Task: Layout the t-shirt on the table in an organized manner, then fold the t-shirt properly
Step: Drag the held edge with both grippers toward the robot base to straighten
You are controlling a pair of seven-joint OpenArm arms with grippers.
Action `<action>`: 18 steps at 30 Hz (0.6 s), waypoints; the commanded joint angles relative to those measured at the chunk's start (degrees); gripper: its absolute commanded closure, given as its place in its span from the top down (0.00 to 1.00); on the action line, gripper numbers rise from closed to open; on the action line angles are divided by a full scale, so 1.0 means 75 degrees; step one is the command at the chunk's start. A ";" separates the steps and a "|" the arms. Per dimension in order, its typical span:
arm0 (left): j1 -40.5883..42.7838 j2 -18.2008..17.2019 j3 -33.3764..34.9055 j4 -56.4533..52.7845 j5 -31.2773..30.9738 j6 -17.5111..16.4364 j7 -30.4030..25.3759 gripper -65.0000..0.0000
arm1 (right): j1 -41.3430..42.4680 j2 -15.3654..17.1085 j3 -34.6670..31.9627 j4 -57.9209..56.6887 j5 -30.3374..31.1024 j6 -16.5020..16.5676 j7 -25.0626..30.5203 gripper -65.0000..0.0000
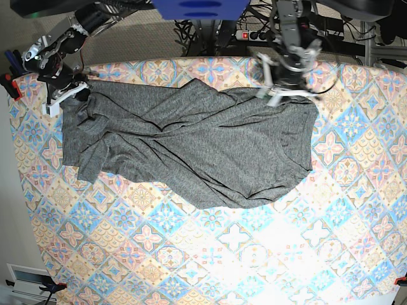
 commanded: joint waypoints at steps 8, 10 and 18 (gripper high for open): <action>-0.0459 -0.0017 -0.0958 0.0160 -0.2273 0.0062 -0.0014 0.13 | 0.0013 -0.0026 -0.0053 0.0002 -0.1609 0.0013 -0.0343 0.00; -0.0494 -0.0017 -0.0958 0.0160 -0.2461 0.0062 0.0513 0.13 | -0.0010 -0.0026 -0.0053 0.0014 -0.1609 0.0013 -0.0343 0.00; -0.1525 -0.0017 -0.2071 -0.0005 -0.3961 0.0062 0.4229 0.13 | -0.0022 -0.0026 -0.0088 -0.0045 -0.1632 0.0013 -0.0343 0.00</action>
